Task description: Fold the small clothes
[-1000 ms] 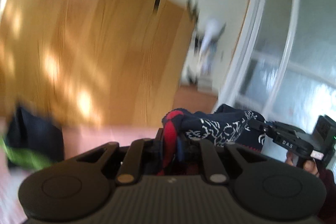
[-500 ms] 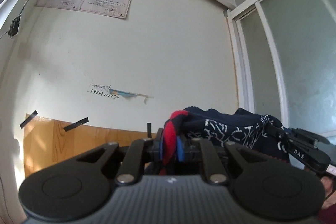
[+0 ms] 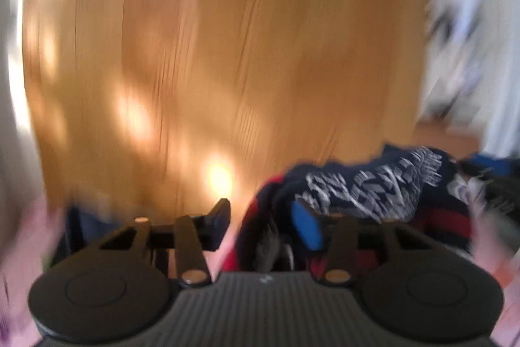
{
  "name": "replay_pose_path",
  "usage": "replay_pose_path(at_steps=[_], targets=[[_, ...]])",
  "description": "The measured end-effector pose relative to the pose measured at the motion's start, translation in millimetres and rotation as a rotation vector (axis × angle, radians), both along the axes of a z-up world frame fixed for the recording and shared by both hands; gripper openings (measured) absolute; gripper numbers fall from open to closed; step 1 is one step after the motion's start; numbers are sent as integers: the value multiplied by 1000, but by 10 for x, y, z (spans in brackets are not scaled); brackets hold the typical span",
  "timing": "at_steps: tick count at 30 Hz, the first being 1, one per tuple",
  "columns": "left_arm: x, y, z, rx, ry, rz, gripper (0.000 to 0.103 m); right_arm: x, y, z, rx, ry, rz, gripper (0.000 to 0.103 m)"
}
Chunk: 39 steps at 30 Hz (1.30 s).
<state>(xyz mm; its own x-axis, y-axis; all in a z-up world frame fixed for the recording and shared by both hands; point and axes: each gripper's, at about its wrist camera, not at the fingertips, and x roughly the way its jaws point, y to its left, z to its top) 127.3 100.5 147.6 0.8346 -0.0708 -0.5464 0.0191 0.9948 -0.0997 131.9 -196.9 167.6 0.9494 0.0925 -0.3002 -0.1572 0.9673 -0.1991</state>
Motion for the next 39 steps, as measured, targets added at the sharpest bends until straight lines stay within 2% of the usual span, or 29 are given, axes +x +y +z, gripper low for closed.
replay_pose_path(at_steps=[1, 2, 4, 6, 8, 10, 11, 13, 14, 15, 16, 17, 18, 20, 23, 24, 25, 26, 27, 28, 29, 30, 31, 32, 34, 35, 36, 37, 39], targets=[[44, 48, -253, -44, 79, -10, 28, 107, -70, -256, 9, 84, -36, 28], [-1, 111, -463, -97, 117, -34, 28, 104, -124, -350, 27, 124, -40, 28], [-233, 206, -712, -123, 105, -39, 31, -1, -452, -742, 150, 253, 0, 28], [-507, 277, -859, -127, 73, -41, 41, -185, -645, -967, 176, 291, 34, 29], [-766, 306, -985, -157, 69, -59, 43, -404, -843, -1274, 176, 359, 79, 35], [-915, 307, -1078, -191, 68, -87, 48, -554, -937, -1442, 220, 424, 101, 54], [-953, 281, -1120, -195, 66, -96, 51, -625, -966, -1524, 247, 457, 120, 57], [-1073, 183, -1204, -175, 55, -118, 56, -691, -972, -1638, 271, 495, 140, 66], [-1062, 136, -1264, -146, 57, -119, 56, -686, -933, -1761, 271, 528, 140, 66], [-1055, 90, -1319, -117, 71, -118, 56, -690, -884, -1808, 276, 524, 145, 59], [-1029, 69, -1369, -104, 93, -115, 56, -779, -845, -1748, 281, 514, 168, 27], [-1017, 56, -1425, -106, 111, -107, 56, -812, -801, -1716, 274, 496, 183, 8], [-1029, 70, -1441, -115, 97, -100, 56, -744, -693, -1618, 186, 456, 156, 10], [-1054, 74, -1450, -118, 93, -98, 56, -708, -692, -1484, 120, 389, 138, 10], [-1074, 42, -1455, -96, 84, -99, 59, -564, -998, -1143, -53, 253, -39, 10], [-1072, 23, -1454, -88, 84, -101, 61, -314, -1149, -1141, -262, 166, -190, 10], [-1064, 4, -1457, -78, 84, -103, 62, -225, -1269, -1188, -347, 145, -252, 10], [-1058, -14, -1460, -69, 86, -106, 64, 34, -1479, -1309, -480, 134, -370, 10], [-1051, -25, -1467, -64, 87, -109, 65, 187, -1665, -1378, -500, 169, -446, 14], [-1055, -19, -1467, -64, 86, -110, 65, 307, -1788, -1431, -465, 221, -498, 18], [-1067, -1, -1461, -71, 87, -107, 65, 359, -1856, -1447, -373, 261, -515, 18], [-1080, 25, -1452, -81, 88, -100, 66, 320, -1869, -1436, -303, 264, -495, 18], [-1093, 50, -1442, -90, 93, -91, 67, 213, -1829, -1404, -176, 261, -425, 20], [-1122, 84, -1416, -103, 105, -82, 70, 114, -1788, -1377, -109, 270, -371, 24], [-1269, 162, -1320, -160, 106, -109, 70, -230, -1546, -1378, 70, 296, -210, 42], [-1368, 194, -1268, -191, 98, -132, 70, -471, -1412, -1381, 149, 318, -115, 45], [-1506, 220, -1206, -216, 86, -163, 70, -753, -1269, -1387, 200, 334, -23, 48], [-1624, 230, -1164, -224, 74, -190, 70, -976, -1223, -1315, 216, 335, 19, 48], [-1907, 189, -1097, -208, 52, -256, 70, -1507, -1014, -1331, 257, 329, 137, 50]])
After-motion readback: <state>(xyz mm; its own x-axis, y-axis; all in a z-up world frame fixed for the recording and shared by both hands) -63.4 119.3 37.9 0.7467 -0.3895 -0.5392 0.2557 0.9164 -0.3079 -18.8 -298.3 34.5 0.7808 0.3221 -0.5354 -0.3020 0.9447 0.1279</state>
